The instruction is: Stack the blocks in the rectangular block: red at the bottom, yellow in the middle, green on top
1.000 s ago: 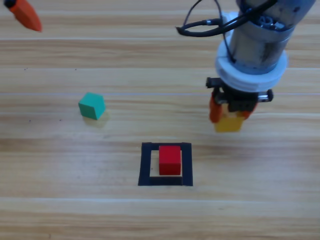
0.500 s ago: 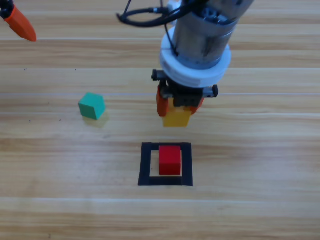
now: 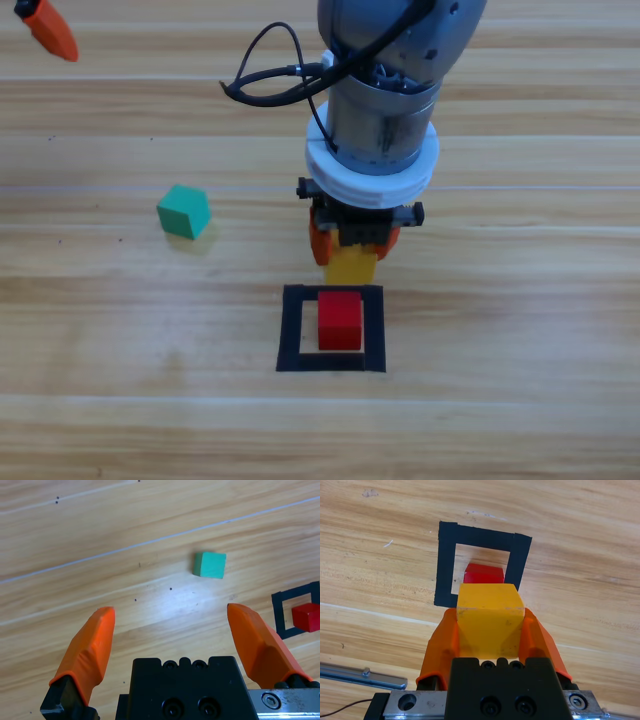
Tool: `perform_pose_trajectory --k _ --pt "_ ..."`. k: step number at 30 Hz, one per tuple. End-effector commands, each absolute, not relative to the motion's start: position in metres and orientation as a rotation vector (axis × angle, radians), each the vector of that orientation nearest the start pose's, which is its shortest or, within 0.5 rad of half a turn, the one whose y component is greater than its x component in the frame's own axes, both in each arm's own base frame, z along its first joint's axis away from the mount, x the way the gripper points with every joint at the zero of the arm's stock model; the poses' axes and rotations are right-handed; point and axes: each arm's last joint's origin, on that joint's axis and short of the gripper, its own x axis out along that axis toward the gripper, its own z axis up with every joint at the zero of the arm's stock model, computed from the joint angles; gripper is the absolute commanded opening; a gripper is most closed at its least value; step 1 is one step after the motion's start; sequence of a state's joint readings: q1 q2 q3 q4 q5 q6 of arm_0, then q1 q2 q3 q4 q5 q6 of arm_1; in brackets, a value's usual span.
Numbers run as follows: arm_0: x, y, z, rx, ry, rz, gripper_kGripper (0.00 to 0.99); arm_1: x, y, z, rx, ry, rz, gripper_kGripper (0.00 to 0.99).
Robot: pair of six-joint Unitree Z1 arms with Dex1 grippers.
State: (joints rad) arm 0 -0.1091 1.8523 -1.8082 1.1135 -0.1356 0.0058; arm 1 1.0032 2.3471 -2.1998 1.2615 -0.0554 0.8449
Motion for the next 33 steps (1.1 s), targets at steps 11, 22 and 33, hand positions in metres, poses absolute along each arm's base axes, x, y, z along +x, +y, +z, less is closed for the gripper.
perform_pose_trajectory --k 11,22,33 --pt "0.403 -0.100 0.319 0.108 1.340 -0.370 0.979 0.241 0.434 0.220 -0.128 1.509 0.179 0.000" --pt "0.401 -0.115 0.316 0.154 1.348 -0.273 0.989 0.244 0.438 0.211 -0.141 1.506 0.165 0.000" --pt "0.399 -0.130 0.304 0.211 1.377 -0.235 0.990 0.251 0.436 0.204 -0.140 1.509 0.145 0.000"
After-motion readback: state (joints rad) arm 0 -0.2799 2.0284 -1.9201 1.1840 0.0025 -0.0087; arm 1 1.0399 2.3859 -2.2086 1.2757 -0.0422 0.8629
